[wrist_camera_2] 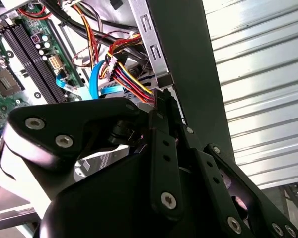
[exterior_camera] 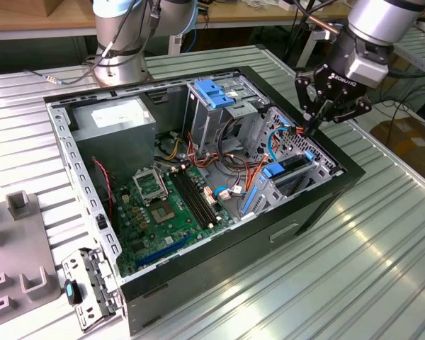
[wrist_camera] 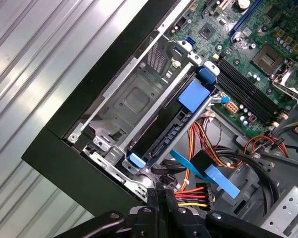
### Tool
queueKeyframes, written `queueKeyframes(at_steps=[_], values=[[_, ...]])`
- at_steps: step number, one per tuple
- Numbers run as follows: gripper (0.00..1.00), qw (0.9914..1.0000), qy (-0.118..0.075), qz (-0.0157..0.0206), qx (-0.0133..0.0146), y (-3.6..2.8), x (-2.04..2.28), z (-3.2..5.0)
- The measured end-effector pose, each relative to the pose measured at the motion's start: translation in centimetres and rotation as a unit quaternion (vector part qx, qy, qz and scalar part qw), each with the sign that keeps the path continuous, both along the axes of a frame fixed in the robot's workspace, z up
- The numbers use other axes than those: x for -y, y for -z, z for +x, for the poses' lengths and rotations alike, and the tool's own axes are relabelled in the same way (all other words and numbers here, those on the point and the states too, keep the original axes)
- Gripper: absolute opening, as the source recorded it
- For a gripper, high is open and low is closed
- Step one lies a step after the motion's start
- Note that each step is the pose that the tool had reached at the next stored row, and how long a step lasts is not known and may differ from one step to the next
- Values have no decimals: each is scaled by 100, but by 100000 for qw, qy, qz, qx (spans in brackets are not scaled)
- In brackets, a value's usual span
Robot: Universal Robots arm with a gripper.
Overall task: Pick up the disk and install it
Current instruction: 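Insert the first disk wire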
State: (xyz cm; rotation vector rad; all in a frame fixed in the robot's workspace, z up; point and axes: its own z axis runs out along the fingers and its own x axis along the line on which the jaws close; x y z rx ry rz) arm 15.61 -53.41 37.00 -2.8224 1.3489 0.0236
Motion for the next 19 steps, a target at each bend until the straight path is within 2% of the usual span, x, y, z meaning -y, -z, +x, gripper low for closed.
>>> queueKeyframes(at_steps=[4, 10, 15, 17, 19], values=[[17, 99985, 1704, -14, 2, 5, 0, -5], [17, 99892, 4645, -5, 0, 18, 0, -7], [17, 99853, 5429, 2, 0, 23, 0, -83], [17, 99803, 6277, -2, -1, 28, 0, -87], [17, 99717, 7520, -11, 2, 33, -1, -88]])
